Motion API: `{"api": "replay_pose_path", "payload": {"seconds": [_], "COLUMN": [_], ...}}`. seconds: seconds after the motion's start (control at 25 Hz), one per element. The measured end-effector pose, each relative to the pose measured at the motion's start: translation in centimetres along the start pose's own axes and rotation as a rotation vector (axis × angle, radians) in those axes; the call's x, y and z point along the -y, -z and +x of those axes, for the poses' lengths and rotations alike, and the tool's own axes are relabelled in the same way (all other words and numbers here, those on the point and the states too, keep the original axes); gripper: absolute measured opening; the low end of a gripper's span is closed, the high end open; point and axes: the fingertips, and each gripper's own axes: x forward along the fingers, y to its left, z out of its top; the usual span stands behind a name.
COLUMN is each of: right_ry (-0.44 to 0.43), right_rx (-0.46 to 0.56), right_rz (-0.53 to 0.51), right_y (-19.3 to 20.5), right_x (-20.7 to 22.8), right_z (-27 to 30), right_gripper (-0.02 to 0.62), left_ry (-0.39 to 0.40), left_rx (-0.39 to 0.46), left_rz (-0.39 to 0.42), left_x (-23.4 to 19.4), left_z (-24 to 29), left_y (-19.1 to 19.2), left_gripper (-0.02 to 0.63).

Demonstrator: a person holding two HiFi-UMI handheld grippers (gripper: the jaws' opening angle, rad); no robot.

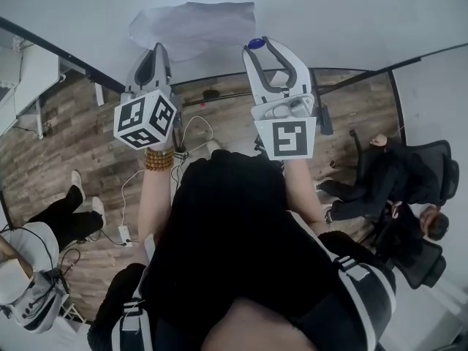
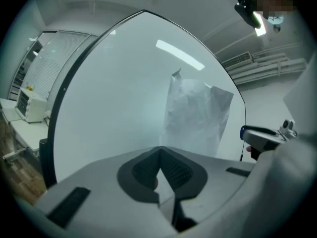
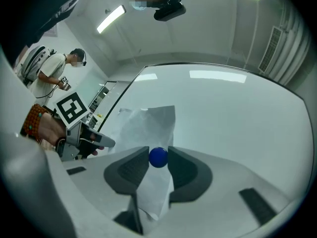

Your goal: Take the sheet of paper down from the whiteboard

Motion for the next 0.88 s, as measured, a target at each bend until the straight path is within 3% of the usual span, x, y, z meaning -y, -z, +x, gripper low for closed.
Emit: {"api": "replay_pose_path", "payload": {"seconds": [0.6,0.88], "right_ry": [-0.088,-0.117], "right_rx": [-0.025,-0.048], "right_rz": [0.033,0.065], "right_y": [-4.1,-4.6], "right_x": [-8.0,-11.2], "right_z": [-1.3,-3.1], "right_gripper": [0.118,0.119], "left_ry": [-0.027,-0.049], "left_rx": [-0.012,-0.021], "left_rz": [-0.100,-0.098], "left_x": [-2.0,-2.1], "left_z": [-9.6,-13.9], "left_y": [-0.4,-0.2], "left_gripper": [0.009,0.009]}}
